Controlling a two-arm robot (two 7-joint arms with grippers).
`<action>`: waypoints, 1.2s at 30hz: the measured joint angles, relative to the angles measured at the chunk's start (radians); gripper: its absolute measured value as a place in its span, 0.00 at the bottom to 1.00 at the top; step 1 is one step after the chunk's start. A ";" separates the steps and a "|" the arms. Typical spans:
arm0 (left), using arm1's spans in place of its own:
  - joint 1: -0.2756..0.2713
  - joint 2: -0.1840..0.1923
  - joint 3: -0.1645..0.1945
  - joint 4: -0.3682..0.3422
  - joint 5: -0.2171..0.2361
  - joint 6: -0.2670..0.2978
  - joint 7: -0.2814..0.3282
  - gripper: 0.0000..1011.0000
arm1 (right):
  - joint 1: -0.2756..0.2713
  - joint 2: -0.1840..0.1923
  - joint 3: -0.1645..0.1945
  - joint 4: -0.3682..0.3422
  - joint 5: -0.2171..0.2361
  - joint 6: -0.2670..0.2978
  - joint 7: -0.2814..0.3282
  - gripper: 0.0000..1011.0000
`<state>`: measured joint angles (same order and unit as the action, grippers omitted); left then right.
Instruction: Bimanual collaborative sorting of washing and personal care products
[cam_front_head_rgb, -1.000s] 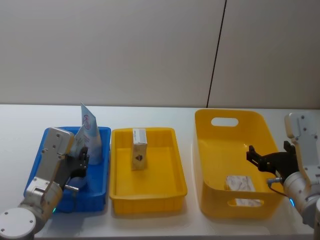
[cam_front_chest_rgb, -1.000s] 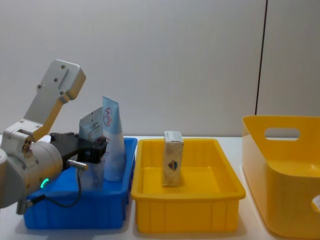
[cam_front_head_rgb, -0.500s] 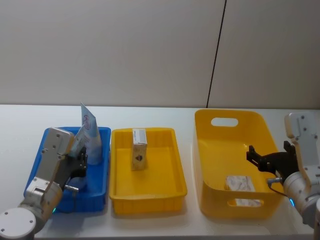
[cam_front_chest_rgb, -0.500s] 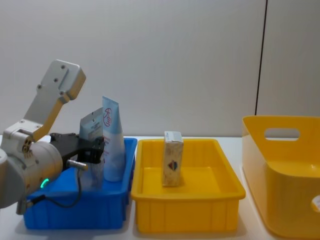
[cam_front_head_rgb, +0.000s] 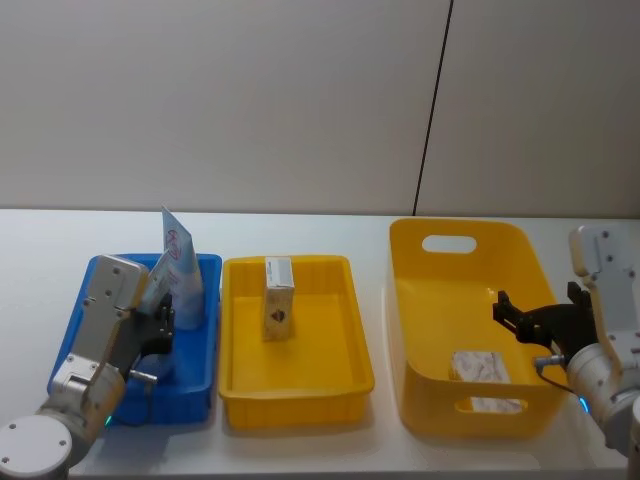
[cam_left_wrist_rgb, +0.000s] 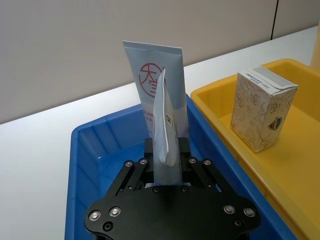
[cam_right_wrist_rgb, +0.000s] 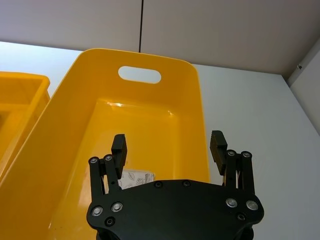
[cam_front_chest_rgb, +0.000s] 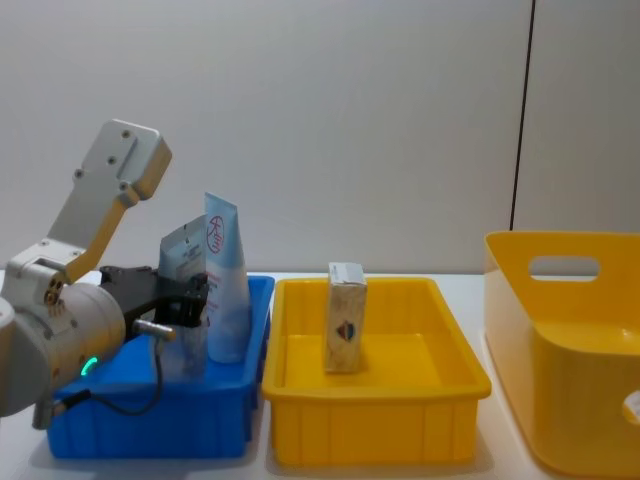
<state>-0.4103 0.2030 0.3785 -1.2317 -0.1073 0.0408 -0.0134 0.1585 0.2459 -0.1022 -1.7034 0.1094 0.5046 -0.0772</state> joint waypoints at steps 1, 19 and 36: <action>0.000 0.000 0.000 0.000 0.000 0.000 0.000 0.24 | 0.000 0.000 0.000 0.000 0.000 0.000 0.000 0.99; 0.000 0.000 0.000 0.000 0.000 0.000 0.000 0.24 | 0.000 0.000 0.000 0.000 0.000 0.000 0.000 0.99; -0.014 0.015 0.019 -0.047 0.051 -0.001 0.004 0.24 | 0.000 0.000 0.000 0.000 0.000 0.000 0.000 0.99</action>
<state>-0.4243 0.2183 0.3971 -1.2783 -0.0560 0.0401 -0.0097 0.1585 0.2460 -0.1022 -1.7034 0.1094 0.5046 -0.0772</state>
